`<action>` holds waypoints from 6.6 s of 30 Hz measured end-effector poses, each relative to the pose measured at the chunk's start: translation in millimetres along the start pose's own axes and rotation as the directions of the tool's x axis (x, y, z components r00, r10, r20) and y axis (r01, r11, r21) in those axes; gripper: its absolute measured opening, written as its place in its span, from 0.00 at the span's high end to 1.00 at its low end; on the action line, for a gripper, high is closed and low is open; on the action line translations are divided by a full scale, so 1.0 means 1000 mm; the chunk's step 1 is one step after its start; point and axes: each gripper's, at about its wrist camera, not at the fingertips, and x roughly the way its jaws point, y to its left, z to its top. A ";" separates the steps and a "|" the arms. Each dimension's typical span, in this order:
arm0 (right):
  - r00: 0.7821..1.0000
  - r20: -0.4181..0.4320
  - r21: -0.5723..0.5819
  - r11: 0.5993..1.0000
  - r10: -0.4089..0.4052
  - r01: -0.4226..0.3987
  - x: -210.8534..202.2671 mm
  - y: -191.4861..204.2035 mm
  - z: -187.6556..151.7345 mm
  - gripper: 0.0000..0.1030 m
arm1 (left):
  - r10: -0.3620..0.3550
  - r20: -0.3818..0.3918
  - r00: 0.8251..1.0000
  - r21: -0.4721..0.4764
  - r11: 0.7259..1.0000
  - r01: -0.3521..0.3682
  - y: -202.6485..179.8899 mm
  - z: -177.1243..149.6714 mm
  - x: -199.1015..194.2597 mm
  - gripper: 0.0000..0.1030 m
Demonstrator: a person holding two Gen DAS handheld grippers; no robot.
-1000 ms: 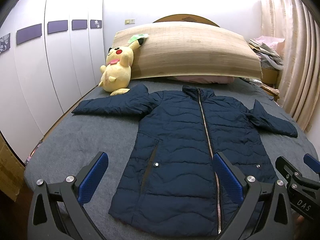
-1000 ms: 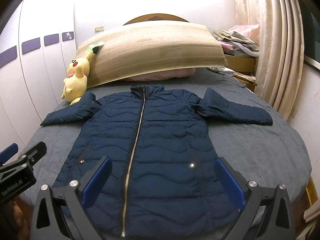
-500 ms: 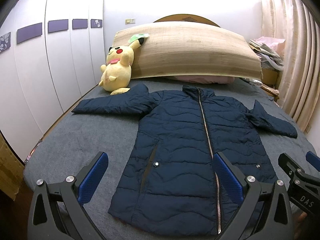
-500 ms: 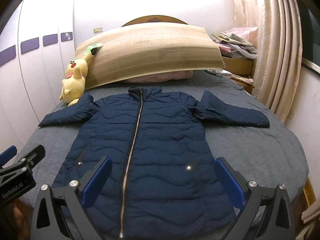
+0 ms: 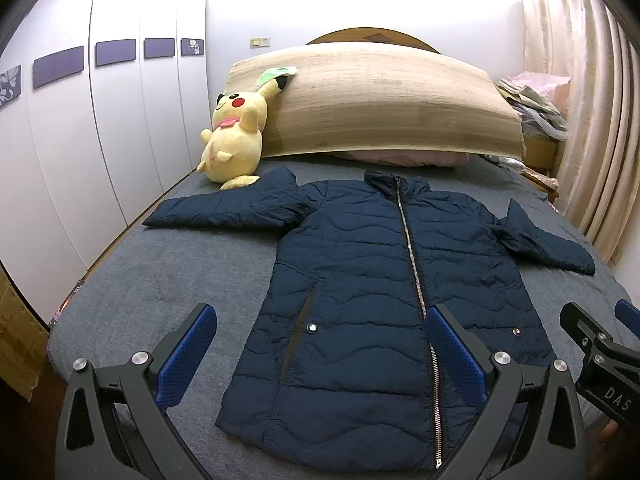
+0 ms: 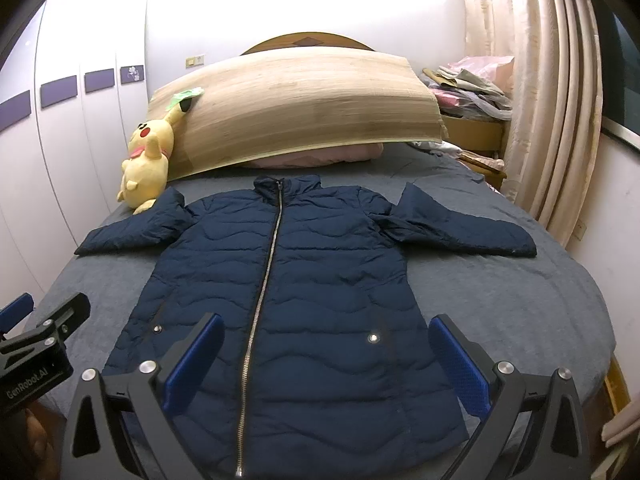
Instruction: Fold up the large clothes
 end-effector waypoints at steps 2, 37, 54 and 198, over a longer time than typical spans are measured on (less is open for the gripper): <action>1.000 0.000 0.001 1.000 0.002 -0.002 0.000 0.000 0.000 0.00 | -0.001 -0.001 1.000 -0.001 1.000 0.001 0.001 0.000 0.000 0.00; 1.000 -0.020 -0.012 1.000 0.007 -0.007 0.010 0.002 0.000 0.00 | 0.008 -0.010 1.000 0.006 1.000 -0.008 -0.002 -0.001 0.006 0.00; 0.994 -0.103 0.036 0.999 0.030 -0.027 0.040 -0.017 -0.020 0.00 | 0.033 -0.097 0.995 0.011 0.999 -0.032 -0.001 -0.019 0.038 0.00; 0.825 -0.261 0.581 0.764 0.501 -0.280 0.426 -0.206 0.113 0.79 | -0.156 -0.271 0.950 -0.252 0.964 0.086 0.010 0.060 0.357 0.88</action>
